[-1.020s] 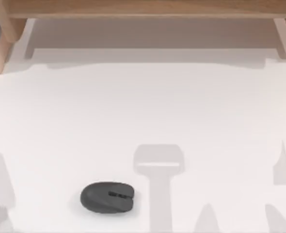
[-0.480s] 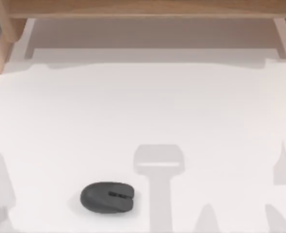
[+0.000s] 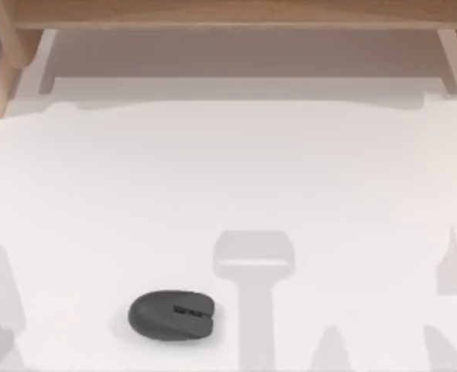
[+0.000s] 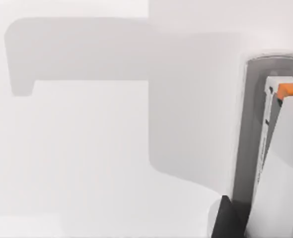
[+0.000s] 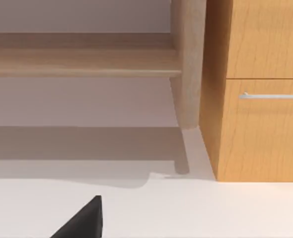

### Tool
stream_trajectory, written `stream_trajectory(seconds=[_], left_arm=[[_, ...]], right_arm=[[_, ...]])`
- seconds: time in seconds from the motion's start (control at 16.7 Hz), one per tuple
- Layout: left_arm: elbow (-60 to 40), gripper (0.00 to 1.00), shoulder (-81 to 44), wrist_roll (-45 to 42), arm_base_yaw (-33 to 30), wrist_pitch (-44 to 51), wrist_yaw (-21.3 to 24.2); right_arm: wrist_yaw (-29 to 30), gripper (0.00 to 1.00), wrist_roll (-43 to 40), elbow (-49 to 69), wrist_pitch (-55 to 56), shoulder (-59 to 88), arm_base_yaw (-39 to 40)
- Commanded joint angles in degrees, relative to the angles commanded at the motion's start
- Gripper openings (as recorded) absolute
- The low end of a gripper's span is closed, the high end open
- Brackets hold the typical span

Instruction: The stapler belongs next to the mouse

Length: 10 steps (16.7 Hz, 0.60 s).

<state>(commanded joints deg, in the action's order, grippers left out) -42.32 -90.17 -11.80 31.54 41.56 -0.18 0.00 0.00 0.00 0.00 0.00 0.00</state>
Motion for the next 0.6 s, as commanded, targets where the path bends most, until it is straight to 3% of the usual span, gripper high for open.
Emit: stream_trajectory(seconds=[0.3,0.6], left_arm=[[-3.01,0.00,3.13,0.09,-0.06,6.83,0.00],[-3.21,0.00,3.06,0.12,-0.16,6.99,-0.02]], right_arm=[[0.00,1.00,0.00,0.00,0.00,0.00,0.00],[0.00,1.00,0.00,0.00,0.00,0.00,0.00]])
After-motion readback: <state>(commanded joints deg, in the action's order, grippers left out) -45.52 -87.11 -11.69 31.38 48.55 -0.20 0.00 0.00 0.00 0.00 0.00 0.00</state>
